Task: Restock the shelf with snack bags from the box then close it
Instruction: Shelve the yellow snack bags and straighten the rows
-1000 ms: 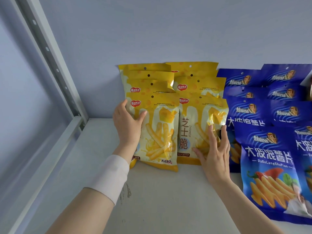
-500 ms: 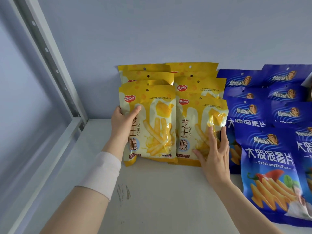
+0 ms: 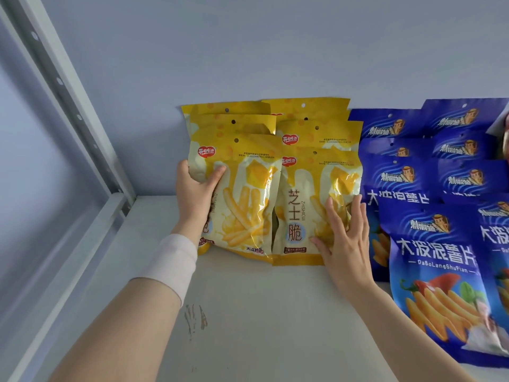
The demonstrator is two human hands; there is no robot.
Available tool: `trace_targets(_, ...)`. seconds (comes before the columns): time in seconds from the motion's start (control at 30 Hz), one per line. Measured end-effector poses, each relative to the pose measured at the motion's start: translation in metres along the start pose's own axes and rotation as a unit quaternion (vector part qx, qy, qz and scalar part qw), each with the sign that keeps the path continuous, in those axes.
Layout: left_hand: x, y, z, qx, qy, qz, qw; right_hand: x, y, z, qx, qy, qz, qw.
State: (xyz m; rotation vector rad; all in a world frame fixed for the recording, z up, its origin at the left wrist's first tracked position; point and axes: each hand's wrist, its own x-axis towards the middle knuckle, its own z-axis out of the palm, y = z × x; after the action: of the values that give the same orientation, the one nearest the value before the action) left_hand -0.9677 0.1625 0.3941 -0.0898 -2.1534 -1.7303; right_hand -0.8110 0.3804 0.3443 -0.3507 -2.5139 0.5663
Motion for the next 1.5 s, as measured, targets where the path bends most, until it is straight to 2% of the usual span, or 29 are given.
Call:
trace_targets(0.1,-0.001,0.000,0.002,0.001,0.012,0.012,1.000,-0.005,-0.004,0.004,0.014,0.007,0.005,1.000)
trace_targets(0.23,-0.005,0.000,0.004,0.000,0.030,0.020,0.999,-0.014,-0.015,0.011,0.047,-0.023,0.037,0.998)
trace_targets(0.57,-0.012,0.005,0.006,-0.001,0.053,0.034,0.998,-0.011,-0.040,0.029,0.001,-0.023,0.102,0.995)
trace_targets(0.77,-0.009,0.007,0.006,-0.014,0.034,0.032,0.999,-0.005,-0.038,0.039,-0.008,0.004,0.098,0.995)
trace_targets(0.93,-0.006,0.006,-0.001,-0.028,-0.048,0.024,0.998,-0.002,-0.036,0.043,-0.015,0.026,0.083,0.996)
trace_targets(1.0,-0.009,0.000,-0.008,0.017,-0.045,0.060,0.997,-0.003,-0.035,0.044,-0.016,0.031,0.080,0.996)
trace_targets(1.07,-0.016,-0.003,-0.013,0.120,-0.031,0.167,0.978,-0.002,-0.035,0.045,-0.019,0.036,0.078,0.996)
trace_targets(1.17,-0.026,0.000,-0.004,0.280,-0.050,0.330,0.900,-0.001,-0.035,0.046,-0.022,0.050,0.075,0.996)
trace_targets(1.23,-0.031,0.005,0.010,0.353,-0.071,0.337,0.870,-0.003,-0.035,0.046,-0.023,0.058,0.073,0.995)
trace_targets(1.37,-0.031,0.002,0.028,0.433,-0.060,0.306,0.846,-0.003,-0.035,0.046,-0.021,0.065,0.072,0.995)
trace_targets(1.5,-0.026,-0.006,0.032,0.399,-0.005,0.353,0.846,0.002,-0.031,0.050,-0.017,0.068,0.068,0.995)
